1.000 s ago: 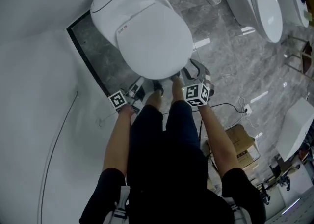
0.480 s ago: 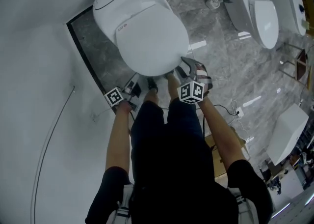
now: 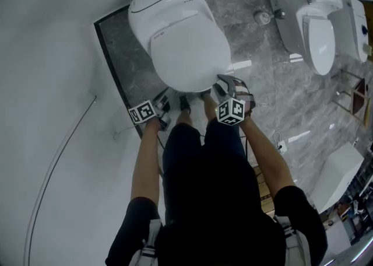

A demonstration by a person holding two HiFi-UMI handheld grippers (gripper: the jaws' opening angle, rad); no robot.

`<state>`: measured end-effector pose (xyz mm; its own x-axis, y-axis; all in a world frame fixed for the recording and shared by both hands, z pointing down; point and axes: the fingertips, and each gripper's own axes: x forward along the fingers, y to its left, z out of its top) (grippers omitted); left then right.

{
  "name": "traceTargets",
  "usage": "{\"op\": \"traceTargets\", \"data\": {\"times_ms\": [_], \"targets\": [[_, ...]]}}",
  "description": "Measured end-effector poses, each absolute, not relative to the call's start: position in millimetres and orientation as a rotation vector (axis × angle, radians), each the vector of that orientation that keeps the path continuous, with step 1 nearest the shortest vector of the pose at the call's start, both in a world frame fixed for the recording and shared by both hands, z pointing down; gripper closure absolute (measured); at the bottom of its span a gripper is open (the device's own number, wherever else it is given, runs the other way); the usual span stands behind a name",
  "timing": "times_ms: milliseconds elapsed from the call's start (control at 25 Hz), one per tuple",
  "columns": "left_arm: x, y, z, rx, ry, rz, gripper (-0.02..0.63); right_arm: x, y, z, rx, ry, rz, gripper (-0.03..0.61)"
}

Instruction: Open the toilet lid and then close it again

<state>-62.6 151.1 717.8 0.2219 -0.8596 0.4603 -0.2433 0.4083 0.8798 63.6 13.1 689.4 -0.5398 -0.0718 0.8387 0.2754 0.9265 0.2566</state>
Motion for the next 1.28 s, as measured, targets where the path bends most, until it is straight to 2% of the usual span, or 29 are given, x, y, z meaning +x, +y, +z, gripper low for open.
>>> {"op": "traceTargets", "data": {"times_ms": [360,680,880,1080,1280], "targets": [[-93,148,661,1.129,-1.635,-0.338,0.574,48,6,668,-0.17,-2.128,-0.407,0.419],[-53,140,632,1.384,-1.632,0.246,0.574,34,0,652,-0.205,-2.139,-0.327,0.411],[-62,133,625,1.364,-1.718,0.52,0.572,21,-6,638,-0.266,-2.151,-0.305,0.407],[-64,115,605,1.463,-1.707,0.553,0.514,3,-15,623,-0.27,-2.192,-0.287,0.407],[-80,106,592,1.561,-1.693,0.635,0.511,-22,-25,606,-0.206,-2.216,-0.265,0.41]]}}
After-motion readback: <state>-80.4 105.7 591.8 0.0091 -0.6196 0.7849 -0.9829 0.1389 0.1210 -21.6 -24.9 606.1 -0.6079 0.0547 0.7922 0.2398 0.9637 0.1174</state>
